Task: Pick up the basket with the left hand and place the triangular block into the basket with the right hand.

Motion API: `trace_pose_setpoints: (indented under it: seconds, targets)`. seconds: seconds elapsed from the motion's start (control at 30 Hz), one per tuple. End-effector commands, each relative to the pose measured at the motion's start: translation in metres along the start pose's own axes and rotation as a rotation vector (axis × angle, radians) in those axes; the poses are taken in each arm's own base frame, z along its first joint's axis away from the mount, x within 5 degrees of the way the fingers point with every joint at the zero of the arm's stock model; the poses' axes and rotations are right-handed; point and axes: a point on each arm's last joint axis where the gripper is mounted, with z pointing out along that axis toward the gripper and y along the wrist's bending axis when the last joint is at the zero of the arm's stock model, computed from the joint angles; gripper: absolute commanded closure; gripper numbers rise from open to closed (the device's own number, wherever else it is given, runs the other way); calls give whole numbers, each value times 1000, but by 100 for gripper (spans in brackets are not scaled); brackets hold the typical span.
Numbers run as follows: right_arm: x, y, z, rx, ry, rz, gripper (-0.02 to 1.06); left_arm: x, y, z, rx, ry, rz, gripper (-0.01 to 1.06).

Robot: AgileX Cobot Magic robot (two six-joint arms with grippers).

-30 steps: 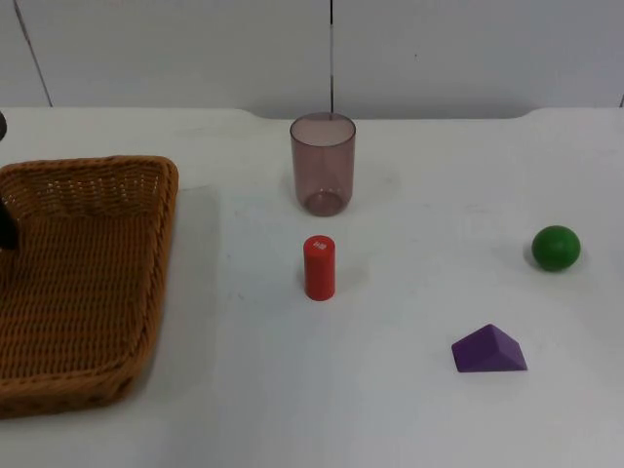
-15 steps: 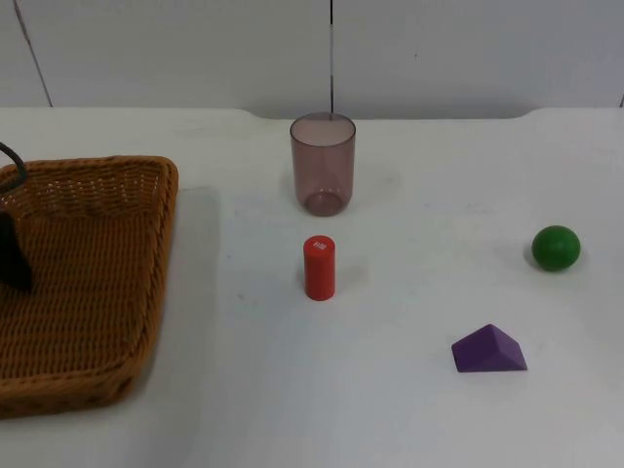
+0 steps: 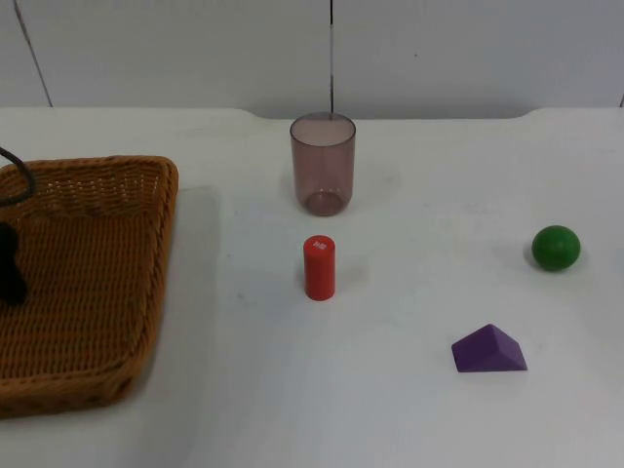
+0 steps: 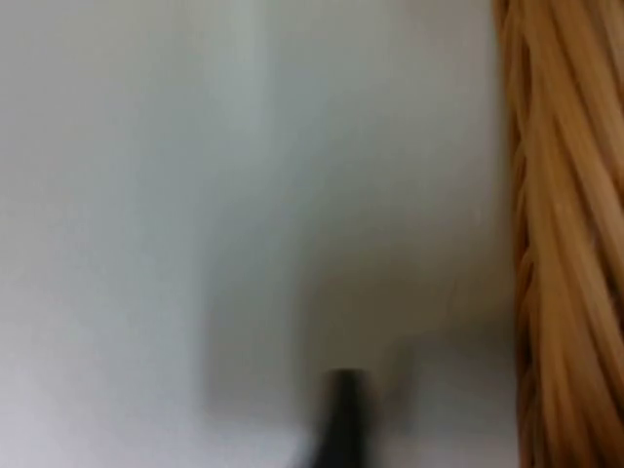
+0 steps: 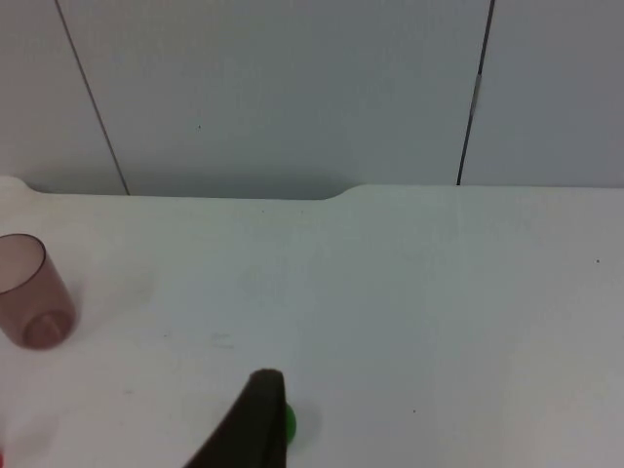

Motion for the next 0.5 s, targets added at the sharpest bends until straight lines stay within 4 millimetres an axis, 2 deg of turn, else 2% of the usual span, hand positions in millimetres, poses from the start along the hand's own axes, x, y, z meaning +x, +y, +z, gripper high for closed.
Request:
trace_pose_setpoints:
  seconds: [0.0,0.03,0.13,0.37,0.47]
  targets:
    - [-2,1,-1,-3,-8,-5,0,-1,2,-2,-3,-1,-8,69]
    - [-2,1,-1,-3,-8,-5,0,-1,2,-2,-3,-1,-8,69]
    - [-2,1,-1,-3,-8,-5,0,-1,2,-2,-8,6,-48,103]
    - [-2,1,-1,-3,-8,-5,0,4,-3,-4,45,60,-110,105]
    - [-2,1,-1,-3,-8,-5,0,0,-12,-18,103,40,-171,105]
